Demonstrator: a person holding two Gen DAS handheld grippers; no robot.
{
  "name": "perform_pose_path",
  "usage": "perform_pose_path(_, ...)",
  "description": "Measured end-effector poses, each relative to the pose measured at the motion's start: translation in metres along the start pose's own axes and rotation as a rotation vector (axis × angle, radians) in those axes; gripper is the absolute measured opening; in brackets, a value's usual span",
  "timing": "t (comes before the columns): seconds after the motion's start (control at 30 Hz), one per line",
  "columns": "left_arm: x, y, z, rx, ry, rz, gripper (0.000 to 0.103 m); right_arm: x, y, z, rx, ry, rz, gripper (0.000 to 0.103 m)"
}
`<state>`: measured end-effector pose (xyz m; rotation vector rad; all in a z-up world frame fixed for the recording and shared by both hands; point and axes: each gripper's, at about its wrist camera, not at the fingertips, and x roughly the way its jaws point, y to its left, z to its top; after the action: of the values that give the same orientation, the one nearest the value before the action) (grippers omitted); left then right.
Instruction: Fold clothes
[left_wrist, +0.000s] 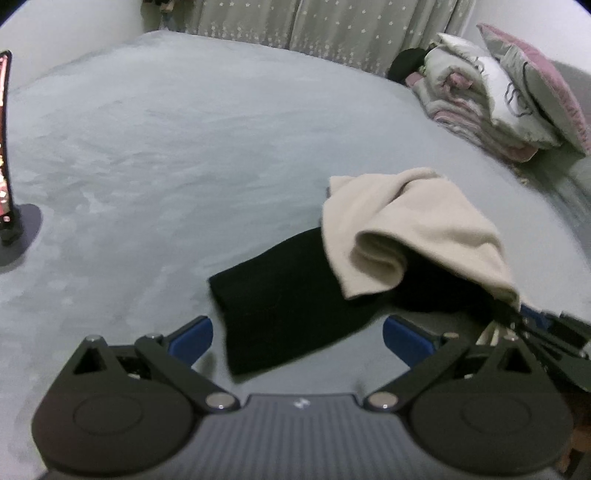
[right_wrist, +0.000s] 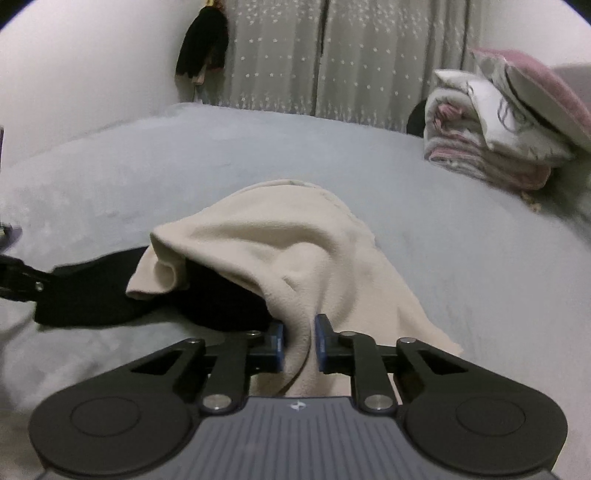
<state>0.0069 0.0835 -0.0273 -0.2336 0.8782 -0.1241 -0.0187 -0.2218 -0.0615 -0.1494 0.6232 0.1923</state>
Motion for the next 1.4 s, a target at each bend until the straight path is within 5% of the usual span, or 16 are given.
perform_pose_path(0.17,0.000,0.001,0.007,-0.051,-0.020,-0.063,0.101,-0.022,-0.029,0.002,0.095,-0.013,0.033,0.016)
perform_pose_path(0.53,0.029,0.011,0.011,-0.255,0.016,-0.188,0.089,-0.067,-0.085,-0.020,0.163,-0.063,-0.038,0.010)
perform_pose_path(0.8,0.063,0.009,0.021,-0.339,-0.023,-0.158,0.078,-0.080,-0.120,-0.036,0.223,-0.042,-0.076,0.006)
perform_pose_path(1.0,0.073,-0.005,0.019,-0.315,-0.081,-0.138,0.050,-0.077,-0.119,-0.036,0.200,-0.036,-0.075,0.006)
perform_pose_path(1.17,0.061,-0.014,0.016,-0.281,-0.136,-0.177,0.013,-0.080,-0.118,-0.035,0.192,-0.044,-0.067,0.006)
perform_pose_path(1.4,0.012,-0.025,0.006,-0.151,-0.204,-0.238,0.008,-0.101,-0.123,-0.036,0.205,-0.076,-0.035,0.004)
